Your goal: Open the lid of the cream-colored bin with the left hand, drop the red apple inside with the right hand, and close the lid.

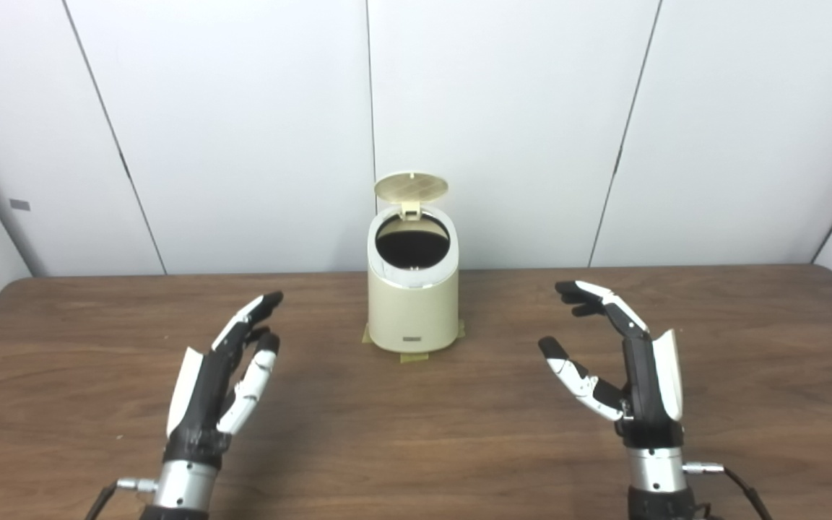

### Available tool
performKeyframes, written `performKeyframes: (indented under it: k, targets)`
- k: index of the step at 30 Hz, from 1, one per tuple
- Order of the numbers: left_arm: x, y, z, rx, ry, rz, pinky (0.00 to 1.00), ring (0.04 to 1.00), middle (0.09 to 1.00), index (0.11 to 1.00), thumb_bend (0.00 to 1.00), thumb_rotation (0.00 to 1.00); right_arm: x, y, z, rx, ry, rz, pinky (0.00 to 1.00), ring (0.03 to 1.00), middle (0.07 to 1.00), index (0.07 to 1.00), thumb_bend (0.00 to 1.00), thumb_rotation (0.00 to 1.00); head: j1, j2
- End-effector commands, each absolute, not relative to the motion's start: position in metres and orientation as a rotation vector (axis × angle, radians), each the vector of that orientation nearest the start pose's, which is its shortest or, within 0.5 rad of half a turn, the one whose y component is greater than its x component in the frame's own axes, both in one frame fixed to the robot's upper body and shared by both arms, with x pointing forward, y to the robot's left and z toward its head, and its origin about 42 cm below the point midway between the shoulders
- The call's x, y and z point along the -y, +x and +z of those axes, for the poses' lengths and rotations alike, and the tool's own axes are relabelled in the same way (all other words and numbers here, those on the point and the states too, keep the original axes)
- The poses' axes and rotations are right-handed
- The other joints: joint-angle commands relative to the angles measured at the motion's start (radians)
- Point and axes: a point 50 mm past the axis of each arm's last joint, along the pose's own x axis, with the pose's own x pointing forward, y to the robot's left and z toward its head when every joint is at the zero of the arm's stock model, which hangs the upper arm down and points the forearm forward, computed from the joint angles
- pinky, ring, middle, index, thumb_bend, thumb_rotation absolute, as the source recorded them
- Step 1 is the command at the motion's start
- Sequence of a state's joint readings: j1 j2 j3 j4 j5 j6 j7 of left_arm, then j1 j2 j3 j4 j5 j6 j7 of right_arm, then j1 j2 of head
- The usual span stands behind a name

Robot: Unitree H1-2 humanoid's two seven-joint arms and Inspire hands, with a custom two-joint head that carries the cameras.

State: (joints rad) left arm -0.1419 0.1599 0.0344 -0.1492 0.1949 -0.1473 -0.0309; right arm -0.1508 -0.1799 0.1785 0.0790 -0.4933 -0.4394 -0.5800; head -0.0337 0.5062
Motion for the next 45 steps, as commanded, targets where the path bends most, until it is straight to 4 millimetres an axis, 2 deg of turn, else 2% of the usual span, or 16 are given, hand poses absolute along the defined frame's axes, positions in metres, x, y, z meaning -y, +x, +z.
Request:
performKeyframes:
  k: [1,3,5,8,10,11,13,17,20,23,25,27,31,38,45]
  targets:
    - [-0.244,0.338,0.238,0.576,0.383,-0.038,0.86,0.903,0.887,0.861,0.42,0.84,0.213,0.314,0.155,0.711,-0.435,-0.215,0.56,0.665,0.692,0.681,0.23,0.49,0.000,0.000]
    - [-0.240,0.348,0.260,0.619,0.432,-0.034,0.86,0.904,0.888,0.865,0.42,0.89,0.213,0.314,0.155,0.706,-0.446,-0.212,0.55,0.666,0.693,0.681,0.22,0.48,-0.001,0.002]
    - [-0.234,0.357,0.282,0.643,0.472,-0.032,0.91,0.930,0.901,0.879,0.43,0.92,0.214,0.313,0.154,0.699,-0.456,-0.209,0.55,0.669,0.694,0.682,0.21,0.48,-0.001,0.002]
    - [-0.223,0.367,0.311,0.664,0.550,-0.019,0.96,0.962,0.915,0.878,0.53,0.95,0.213,0.313,0.154,0.689,-0.459,-0.209,0.55,0.674,0.698,0.686,0.22,0.47,-0.001,0.002]
    - [-0.211,0.376,0.332,0.675,0.635,-0.007,0.98,0.972,0.917,0.878,0.66,0.99,0.213,0.314,0.153,0.682,-0.459,-0.203,0.54,0.670,0.697,0.676,0.21,0.42,0.000,0.003]
    - [-0.204,0.380,0.344,0.673,0.672,-0.005,0.99,0.976,0.919,0.878,0.68,0.99,0.213,0.313,0.153,0.677,-0.465,-0.201,0.53,0.669,0.697,0.674,0.21,0.41,-0.004,0.009]
    - [-0.196,0.384,0.357,0.666,0.709,-0.010,1.00,0.995,0.943,0.890,0.77,1.00,0.213,0.313,0.154,0.670,-0.475,-0.198,0.52,0.664,0.696,0.660,0.20,0.39,-0.009,0.014]
    - [-0.170,0.393,0.388,0.662,0.830,0.002,1.00,1.000,0.988,0.907,0.82,0.98,0.212,0.311,0.153,0.650,-0.510,-0.182,0.53,0.667,0.700,0.660,0.20,0.36,-0.013,0.018]
    - [-0.149,0.402,0.403,0.644,0.954,0.008,1.00,1.000,0.941,0.882,0.89,0.96,0.212,0.311,0.151,0.636,-0.517,-0.171,0.52,0.670,0.706,0.659,0.22,0.36,-0.014,0.018]
    - [-0.134,0.414,0.408,0.606,1.053,-0.009,1.00,1.000,0.904,0.878,0.93,0.94,0.212,0.314,0.150,0.621,-0.519,-0.166,0.54,0.679,0.709,0.645,0.23,0.34,-0.018,0.012]
    - [-0.123,0.425,0.407,0.570,1.101,-0.014,1.00,1.000,0.882,0.864,0.98,0.93,0.213,0.317,0.148,0.616,-0.523,-0.151,0.49,0.645,0.702,0.644,0.23,0.35,-0.016,0.005]
    - [-0.114,0.435,0.405,0.539,1.133,-0.020,1.00,1.000,0.859,0.837,1.00,0.89,0.214,0.320,0.146,0.609,-0.529,-0.129,0.49,0.648,0.696,0.638,0.23,0.29,-0.014,-0.001]
    - [-0.101,0.454,0.398,0.477,1.196,-0.029,1.00,1.000,0.853,0.823,1.00,0.87,0.213,0.323,0.141,0.593,-0.546,-0.118,0.51,0.661,0.699,0.643,0.24,0.32,-0.022,-0.017]
    - [-0.098,0.470,0.389,0.361,1.248,-0.070,1.00,1.000,0.909,0.865,1.00,0.86,0.211,0.324,0.136,0.572,-0.556,-0.106,0.55,0.678,0.703,0.688,0.22,0.33,-0.024,-0.026]
    - [-0.103,0.482,0.375,0.288,1.297,-0.075,1.00,1.000,0.920,0.874,1.00,0.92,0.210,0.323,0.137,0.553,-0.567,-0.105,0.56,0.680,0.703,0.696,0.22,0.38,-0.030,-0.027]
